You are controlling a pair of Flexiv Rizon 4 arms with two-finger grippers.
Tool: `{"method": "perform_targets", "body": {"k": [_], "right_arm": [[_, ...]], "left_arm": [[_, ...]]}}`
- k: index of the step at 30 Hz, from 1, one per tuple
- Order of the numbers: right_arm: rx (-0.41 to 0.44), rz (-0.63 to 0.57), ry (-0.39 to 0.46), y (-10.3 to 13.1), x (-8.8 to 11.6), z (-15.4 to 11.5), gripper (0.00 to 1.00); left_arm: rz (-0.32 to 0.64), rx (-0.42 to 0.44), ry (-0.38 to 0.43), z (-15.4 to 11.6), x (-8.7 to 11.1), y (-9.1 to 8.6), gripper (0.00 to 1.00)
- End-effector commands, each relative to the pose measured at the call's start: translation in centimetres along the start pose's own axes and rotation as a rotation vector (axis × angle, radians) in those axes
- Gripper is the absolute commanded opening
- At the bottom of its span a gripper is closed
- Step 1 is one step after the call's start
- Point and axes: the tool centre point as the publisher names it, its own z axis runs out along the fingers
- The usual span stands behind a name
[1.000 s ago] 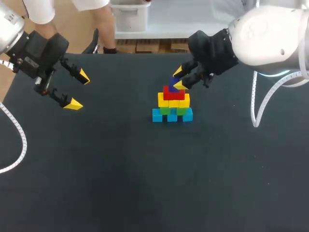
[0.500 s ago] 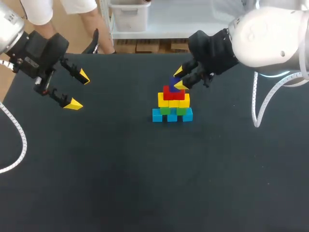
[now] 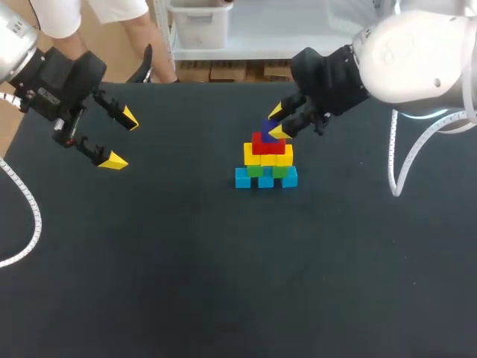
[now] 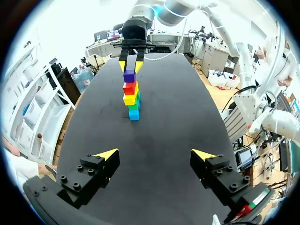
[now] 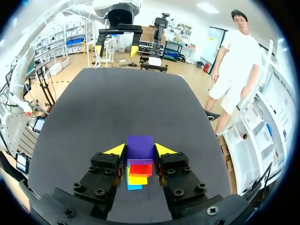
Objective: Place the blue cubes, place green cubes on the blue cubes, place the yellow cubes on the green cubes, then place the red cubes on the yellow cubes, and place purple cube on the red cubes.
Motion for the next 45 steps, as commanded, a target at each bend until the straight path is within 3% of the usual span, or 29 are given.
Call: {"method": "perform_targets", "body": {"k": [1,17,21,22,23,24,27,31,37,40,45], "right_arm": [[-0.004,-0.001,-0.002,-0.2,0.0,0.1,0.33],[-0.004,0.004,-0.003,-0.3,0.1,0.2,0.47],[-0.008,0.006,-0.017,-0.4,0.0,0.0,0.55],[-0.009,0.007,-0.020,-0.4,-0.1,-0.2,0.65],[-0.012,0.006,-0.029,-0.4,-0.3,-0.3,0.83],[-0.015,0.002,-0.036,-0.4,-0.4,-0.5,0.89],[-0.018,-0.011,-0.035,-0.3,-0.5,-0.7,0.89],[-0.016,-0.015,-0.038,-0.3,-0.5,-1.4,1.00],[-0.033,0.032,-0.154,0.6,0.3,-3.8,1.00],[-0.050,0.078,-0.267,1.0,1.6,-5.6,1.00],[-0.014,0.117,-0.328,1.6,4.0,-8.0,1.00]], "left_arm": [[0.000,0.001,0.001,0.0,0.0,0.1,1.00],[0.000,0.001,0.001,0.0,0.0,0.1,1.00],[0.000,0.001,0.001,0.0,0.0,0.1,1.00],[0.000,0.001,0.001,0.0,0.0,0.1,1.00],[0.000,0.001,0.001,0.0,0.0,0.1,1.00],[0.000,0.001,0.001,0.0,0.0,0.1,1.00],[0.000,0.001,0.001,0.0,0.0,0.1,1.00],[0.000,0.001,0.001,0.0,0.0,0.1,1.00],[0.000,0.001,0.001,0.0,0.0,0.1,1.00],[0.000,0.001,0.001,0.0,0.0,0.1,1.00],[0.000,0.001,0.001,0.0,0.0,0.1,1.00]]}}
